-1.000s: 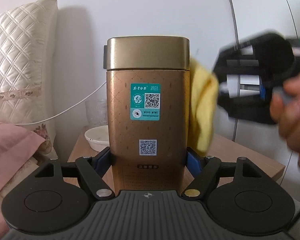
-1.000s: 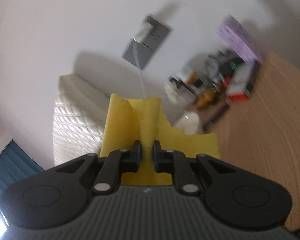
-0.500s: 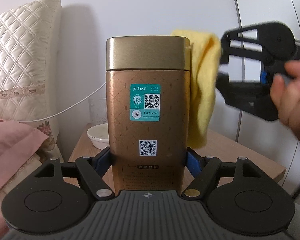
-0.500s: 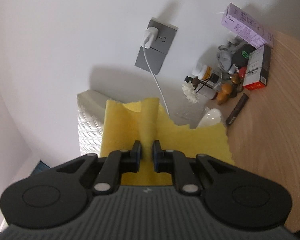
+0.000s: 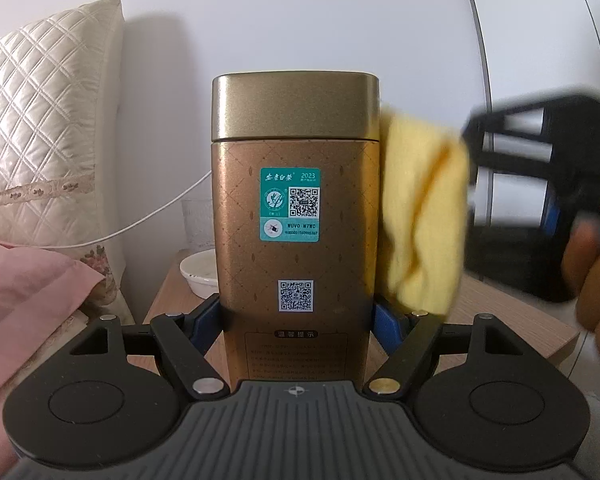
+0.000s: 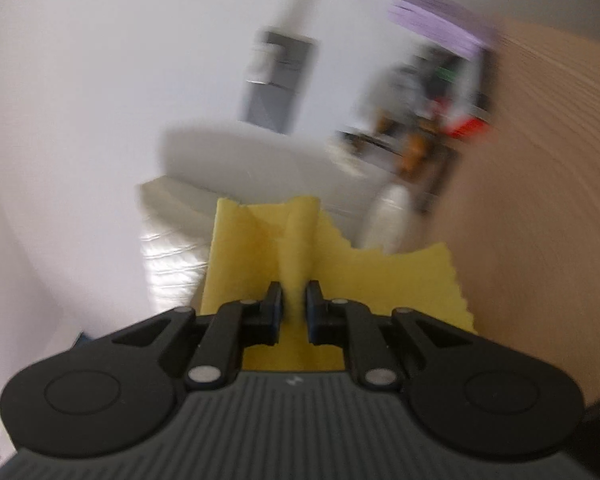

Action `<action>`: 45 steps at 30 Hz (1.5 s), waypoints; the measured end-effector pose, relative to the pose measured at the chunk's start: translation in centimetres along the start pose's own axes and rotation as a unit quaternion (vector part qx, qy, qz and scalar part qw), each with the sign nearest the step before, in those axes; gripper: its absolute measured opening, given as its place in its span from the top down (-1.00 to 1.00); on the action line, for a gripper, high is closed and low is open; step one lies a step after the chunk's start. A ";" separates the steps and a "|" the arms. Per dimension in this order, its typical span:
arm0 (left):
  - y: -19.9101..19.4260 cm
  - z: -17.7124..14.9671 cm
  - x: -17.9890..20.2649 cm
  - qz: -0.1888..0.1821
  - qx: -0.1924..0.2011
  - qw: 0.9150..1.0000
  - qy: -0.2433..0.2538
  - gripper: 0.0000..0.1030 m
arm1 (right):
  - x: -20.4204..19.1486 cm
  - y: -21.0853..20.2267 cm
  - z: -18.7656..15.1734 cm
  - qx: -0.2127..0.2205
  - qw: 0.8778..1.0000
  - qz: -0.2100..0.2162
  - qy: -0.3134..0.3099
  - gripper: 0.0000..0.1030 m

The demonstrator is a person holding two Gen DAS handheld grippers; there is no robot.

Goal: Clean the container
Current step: 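Lower the cloth in the right gripper and wipe the tin's side, then set the gold tin down with the left gripper while the right gripper lays the cloth down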

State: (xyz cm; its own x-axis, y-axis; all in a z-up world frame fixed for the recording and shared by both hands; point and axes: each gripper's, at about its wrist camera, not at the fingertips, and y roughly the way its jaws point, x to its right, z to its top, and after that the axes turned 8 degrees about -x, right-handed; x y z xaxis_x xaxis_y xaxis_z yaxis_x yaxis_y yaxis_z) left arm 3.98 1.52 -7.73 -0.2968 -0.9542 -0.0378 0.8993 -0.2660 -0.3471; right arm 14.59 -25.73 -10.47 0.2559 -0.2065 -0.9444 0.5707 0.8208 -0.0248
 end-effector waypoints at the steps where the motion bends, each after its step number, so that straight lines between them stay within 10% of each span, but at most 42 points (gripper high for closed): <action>1: -0.1 0.0 0.1 0.000 0.000 1.000 0.000 -0.54 | -0.4 0.0 0.0 0.002 1.000 -0.009 -0.012 0.74; 12: -0.2 -0.1 0.5 0.002 -0.001 1.000 -0.001 -0.54 | 3.1 0.0 -2.3 0.004 0.999 -0.039 0.008 0.74; 19: 0.3 0.5 0.4 0.005 -0.014 1.000 -0.008 -0.54 | -1.4 -2.7 0.3 0.049 0.995 -0.053 -0.074 0.74; 25: 1.0 0.9 0.5 0.012 -0.023 1.000 -0.010 -0.55 | -4.7 -4.8 1.5 0.066 0.943 -0.217 -0.245 0.73; 34: 1.2 1.2 0.5 0.019 -0.033 0.999 -0.011 -0.55 | -0.8 -1.7 1.1 0.016 0.865 -0.383 -0.324 0.74; 40: 0.7 1.6 0.2 0.025 -0.042 0.999 -0.019 -0.78 | 1.7 -0.1 0.9 0.000 0.861 -0.406 -0.308 0.68; 45: -0.7 2.7 -0.2 0.027 -0.034 0.998 -0.037 -0.95 | -0.7 -1.2 0.2 0.035 0.865 -0.383 -0.321 0.00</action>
State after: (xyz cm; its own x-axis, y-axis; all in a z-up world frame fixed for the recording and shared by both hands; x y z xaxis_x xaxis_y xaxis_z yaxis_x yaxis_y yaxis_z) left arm 4.33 1.53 -4.92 -0.2225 -0.9749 0.0099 0.8888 -0.2070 -0.4088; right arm 13.87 -26.66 -9.77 0.1487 -0.9481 -0.2812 0.8055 0.2811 -0.5217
